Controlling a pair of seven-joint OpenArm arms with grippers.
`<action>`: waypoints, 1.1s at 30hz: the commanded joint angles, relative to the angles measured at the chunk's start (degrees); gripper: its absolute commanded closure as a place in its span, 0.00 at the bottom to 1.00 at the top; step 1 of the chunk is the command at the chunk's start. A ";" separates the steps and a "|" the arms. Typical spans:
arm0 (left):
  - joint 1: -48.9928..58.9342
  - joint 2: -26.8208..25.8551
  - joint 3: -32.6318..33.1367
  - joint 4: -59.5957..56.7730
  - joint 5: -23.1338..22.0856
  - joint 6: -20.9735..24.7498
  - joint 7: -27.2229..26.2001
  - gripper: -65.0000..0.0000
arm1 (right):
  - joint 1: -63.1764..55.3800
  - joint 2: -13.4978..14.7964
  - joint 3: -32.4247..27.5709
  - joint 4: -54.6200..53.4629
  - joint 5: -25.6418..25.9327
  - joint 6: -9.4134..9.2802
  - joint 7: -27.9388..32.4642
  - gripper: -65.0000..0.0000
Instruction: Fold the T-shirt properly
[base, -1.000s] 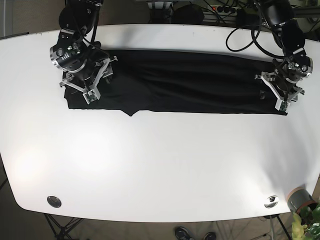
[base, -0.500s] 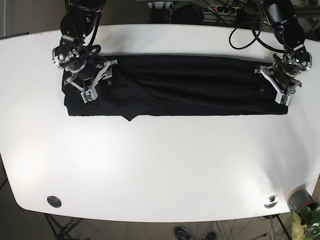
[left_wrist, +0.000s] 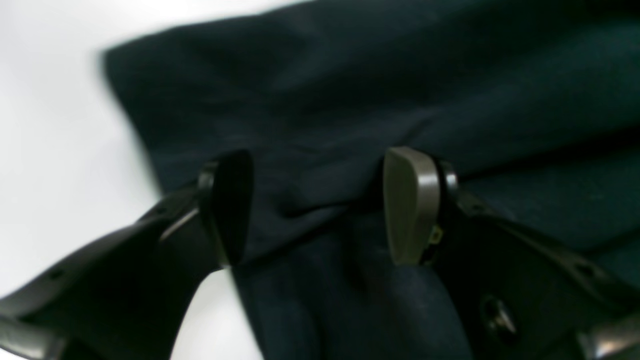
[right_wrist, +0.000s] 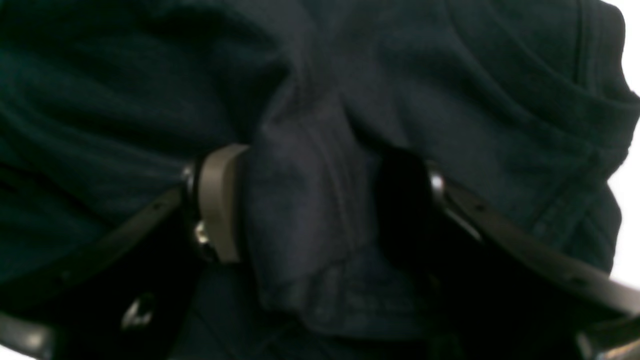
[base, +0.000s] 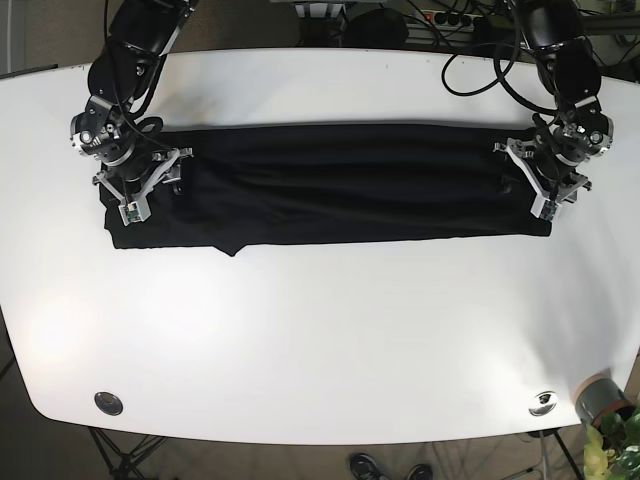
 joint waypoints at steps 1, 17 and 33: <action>-0.66 -0.74 -2.70 2.57 -3.67 0.36 -0.85 0.40 | -0.13 0.27 0.23 1.25 -2.89 -0.95 -3.25 0.39; -0.92 -3.73 -20.90 3.27 -24.24 0.36 18.14 0.17 | -1.54 0.18 0.31 1.17 1.86 -0.95 -3.16 0.39; -1.54 -4.78 -14.49 -7.90 -30.31 0.36 18.05 0.17 | -2.24 0.09 0.40 1.08 3.97 -0.95 -3.08 0.40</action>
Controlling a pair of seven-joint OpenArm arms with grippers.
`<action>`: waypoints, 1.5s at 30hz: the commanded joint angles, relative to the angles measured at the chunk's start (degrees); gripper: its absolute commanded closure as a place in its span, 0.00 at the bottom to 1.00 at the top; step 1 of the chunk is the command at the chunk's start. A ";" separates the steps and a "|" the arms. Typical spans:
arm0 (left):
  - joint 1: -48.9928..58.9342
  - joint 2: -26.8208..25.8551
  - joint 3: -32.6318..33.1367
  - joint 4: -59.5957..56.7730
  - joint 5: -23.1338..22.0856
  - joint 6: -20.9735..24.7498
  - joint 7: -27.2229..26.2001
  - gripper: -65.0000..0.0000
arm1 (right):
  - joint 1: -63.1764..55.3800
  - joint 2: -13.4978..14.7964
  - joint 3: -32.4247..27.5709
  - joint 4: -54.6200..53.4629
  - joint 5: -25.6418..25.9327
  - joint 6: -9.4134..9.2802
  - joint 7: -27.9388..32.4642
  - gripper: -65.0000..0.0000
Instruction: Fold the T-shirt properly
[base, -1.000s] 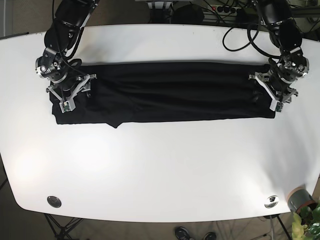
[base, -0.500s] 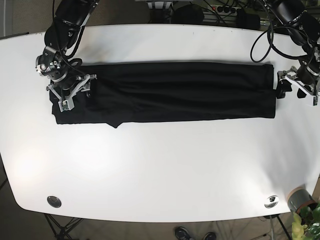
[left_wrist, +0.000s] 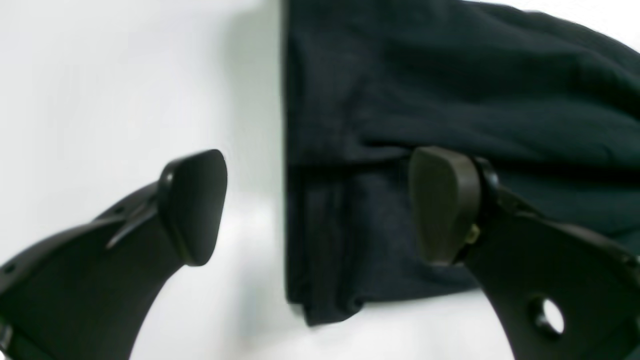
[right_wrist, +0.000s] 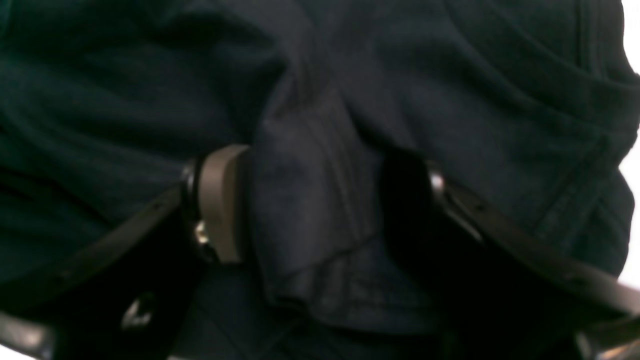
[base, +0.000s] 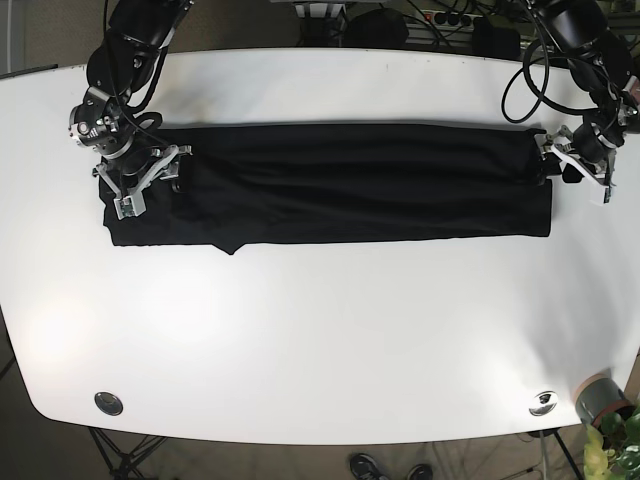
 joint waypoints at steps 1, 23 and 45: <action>-1.48 -1.07 0.16 0.39 -0.76 -0.08 -1.03 0.17 | -0.32 0.12 0.07 0.10 -0.93 -0.10 -2.46 0.40; -5.70 0.87 5.35 -9.28 -0.50 -0.08 -1.03 0.40 | -0.32 0.03 0.34 0.01 -0.84 -0.10 -2.46 0.40; -0.60 2.54 13.88 17.00 -0.58 1.99 -0.94 0.94 | -0.23 -1.20 0.34 0.01 -0.84 -0.10 -2.38 0.40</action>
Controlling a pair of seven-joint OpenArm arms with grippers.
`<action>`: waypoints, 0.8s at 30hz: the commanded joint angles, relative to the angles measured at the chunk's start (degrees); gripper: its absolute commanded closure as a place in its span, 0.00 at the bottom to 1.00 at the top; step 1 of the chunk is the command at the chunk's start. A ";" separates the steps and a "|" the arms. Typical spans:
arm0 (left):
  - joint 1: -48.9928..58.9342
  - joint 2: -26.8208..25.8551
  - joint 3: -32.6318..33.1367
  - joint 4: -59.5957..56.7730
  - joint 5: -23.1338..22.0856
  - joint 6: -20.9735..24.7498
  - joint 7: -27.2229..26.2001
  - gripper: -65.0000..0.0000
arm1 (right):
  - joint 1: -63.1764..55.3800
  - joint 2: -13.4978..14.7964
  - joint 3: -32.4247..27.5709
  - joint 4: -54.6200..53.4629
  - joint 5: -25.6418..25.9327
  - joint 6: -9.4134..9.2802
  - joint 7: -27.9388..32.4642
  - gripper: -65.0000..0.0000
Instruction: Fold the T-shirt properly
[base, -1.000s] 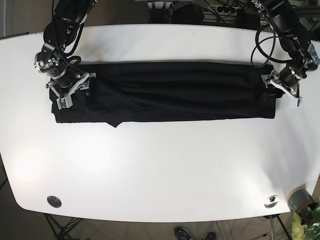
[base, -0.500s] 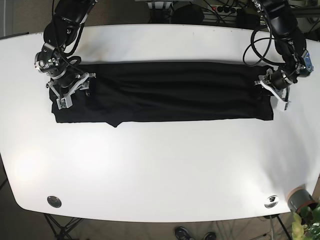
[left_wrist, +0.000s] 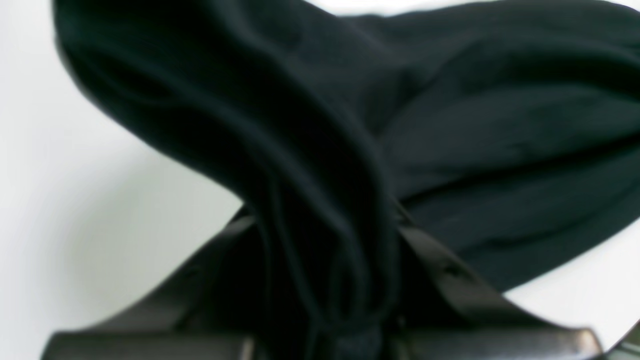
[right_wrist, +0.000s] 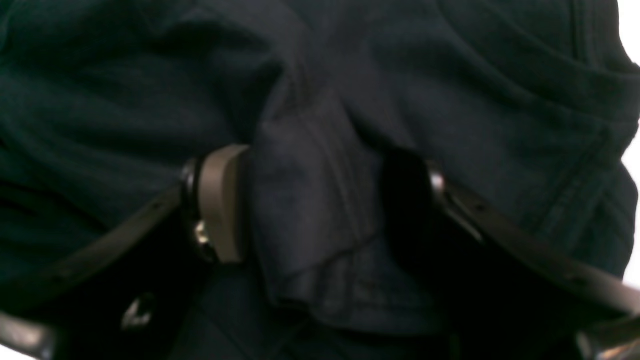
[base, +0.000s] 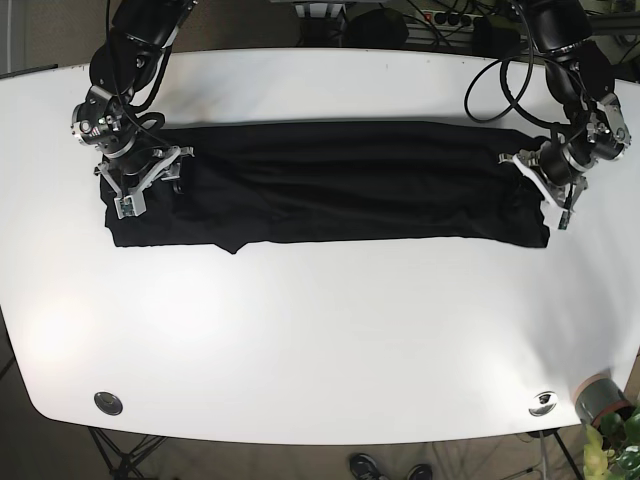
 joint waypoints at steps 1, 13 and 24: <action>-0.07 0.75 2.91 7.18 -1.61 2.41 -1.42 0.94 | -0.25 -0.09 -0.03 0.01 -1.02 0.10 -2.77 0.40; 2.04 7.34 20.49 16.14 -1.61 9.97 -1.34 0.94 | -0.16 -0.09 -0.03 0.01 -1.02 0.10 -2.77 0.40; -2.44 15.61 26.38 11.13 -1.43 15.77 -1.51 0.94 | -0.25 -0.09 -0.39 0.01 -1.02 0.10 -2.77 0.40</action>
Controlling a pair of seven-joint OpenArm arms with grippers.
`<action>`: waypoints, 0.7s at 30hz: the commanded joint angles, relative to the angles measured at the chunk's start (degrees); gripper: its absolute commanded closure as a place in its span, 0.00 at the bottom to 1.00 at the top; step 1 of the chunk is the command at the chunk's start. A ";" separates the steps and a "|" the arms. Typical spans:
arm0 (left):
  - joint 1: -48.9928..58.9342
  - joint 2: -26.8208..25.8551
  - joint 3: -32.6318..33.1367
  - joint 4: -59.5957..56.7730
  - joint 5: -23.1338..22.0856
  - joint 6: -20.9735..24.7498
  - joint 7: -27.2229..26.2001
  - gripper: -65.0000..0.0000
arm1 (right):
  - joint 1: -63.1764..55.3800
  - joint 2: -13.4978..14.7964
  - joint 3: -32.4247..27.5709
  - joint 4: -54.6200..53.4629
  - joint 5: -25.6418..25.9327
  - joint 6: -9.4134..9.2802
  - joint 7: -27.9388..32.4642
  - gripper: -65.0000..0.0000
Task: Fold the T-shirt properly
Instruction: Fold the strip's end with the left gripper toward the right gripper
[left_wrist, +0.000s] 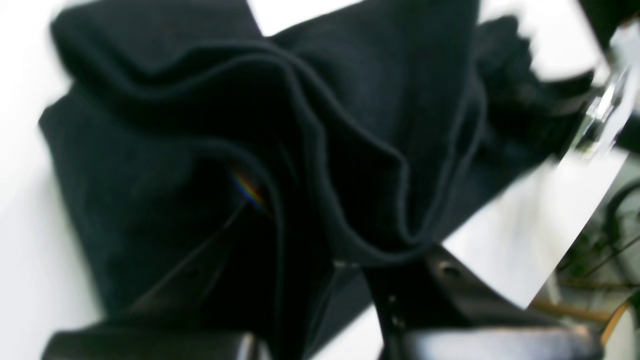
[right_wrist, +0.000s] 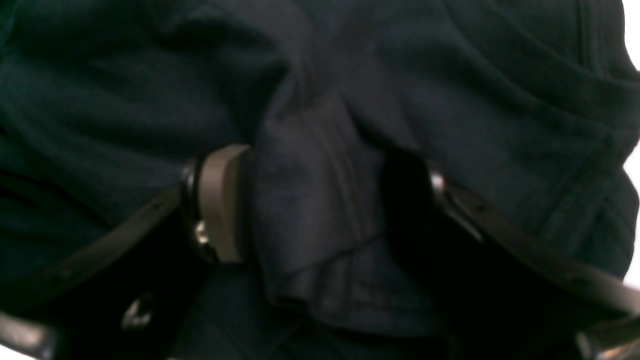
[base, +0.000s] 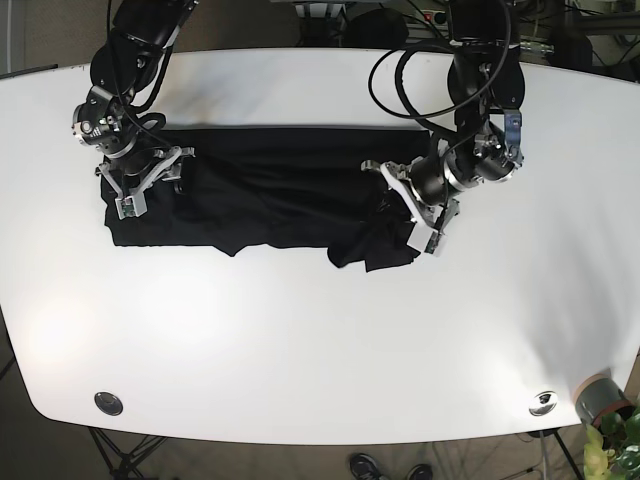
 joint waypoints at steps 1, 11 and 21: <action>-0.96 1.53 0.55 -2.03 -0.49 0.03 -0.35 0.94 | -0.27 0.07 -0.36 0.01 -1.02 0.10 -2.94 0.40; -3.16 3.91 4.24 -5.46 4.52 -0.05 -0.35 0.93 | -0.27 0.07 -0.36 0.01 -1.02 0.10 -2.94 0.40; -3.33 3.73 8.28 -5.55 4.61 2.41 -0.44 0.53 | -0.27 -0.02 -0.36 0.01 -1.02 0.10 -2.94 0.40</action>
